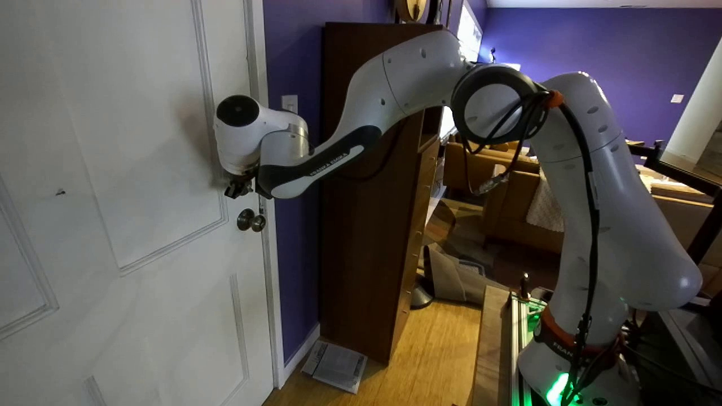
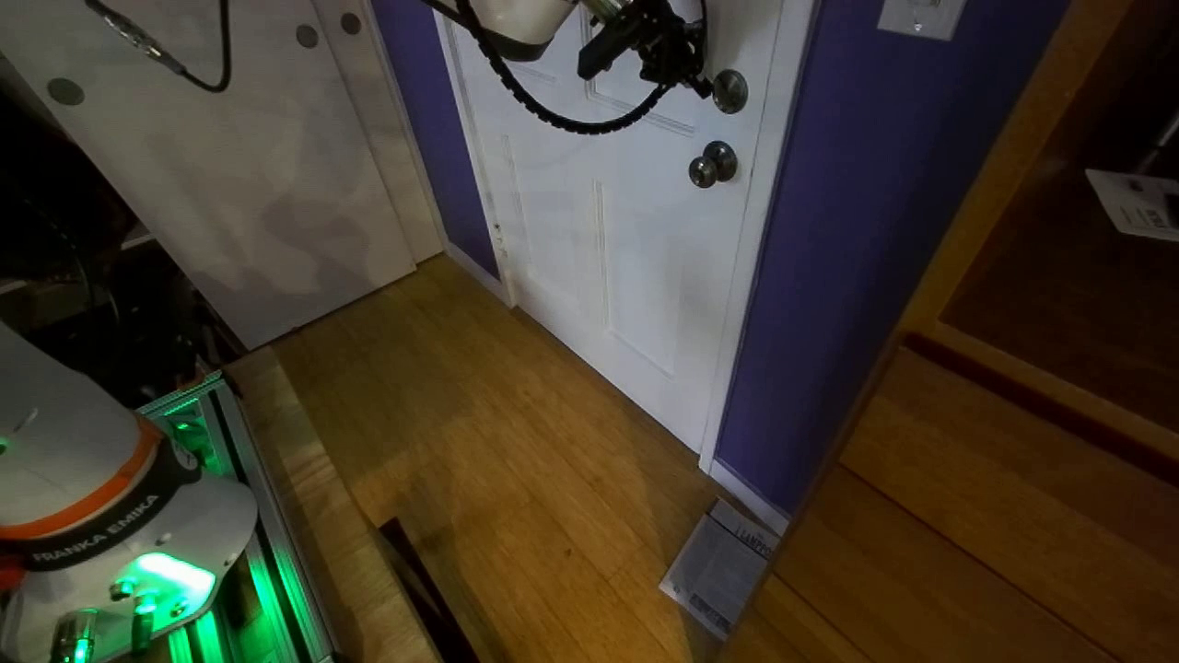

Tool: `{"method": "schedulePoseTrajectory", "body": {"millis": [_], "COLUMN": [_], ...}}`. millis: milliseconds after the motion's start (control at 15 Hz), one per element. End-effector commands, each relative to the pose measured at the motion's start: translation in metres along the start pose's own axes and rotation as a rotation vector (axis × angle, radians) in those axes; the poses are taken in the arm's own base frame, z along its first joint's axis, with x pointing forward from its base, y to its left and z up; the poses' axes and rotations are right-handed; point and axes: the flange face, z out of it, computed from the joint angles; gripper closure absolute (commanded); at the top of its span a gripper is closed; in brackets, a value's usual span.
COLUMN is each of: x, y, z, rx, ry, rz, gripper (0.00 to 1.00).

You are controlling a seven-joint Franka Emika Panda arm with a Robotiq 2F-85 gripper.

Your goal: Lock the door

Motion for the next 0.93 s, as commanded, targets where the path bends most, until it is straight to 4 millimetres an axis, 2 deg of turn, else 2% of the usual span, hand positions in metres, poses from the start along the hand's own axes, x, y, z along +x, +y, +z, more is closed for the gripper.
{"method": "schedulePoseTrajectory", "body": {"millis": [0, 400, 867], "x": [0.007, 0.008, 0.006], "y": [0.001, 0.013, 0.051], "z": [0.008, 0.003, -0.012], "rx": [-0.030, -0.026, 0.018], "ry": [0.032, 0.030, 0.009], "rz": [0.005, 0.041, 0.189], "gripper": [1.00, 1.00, 1.00]}}
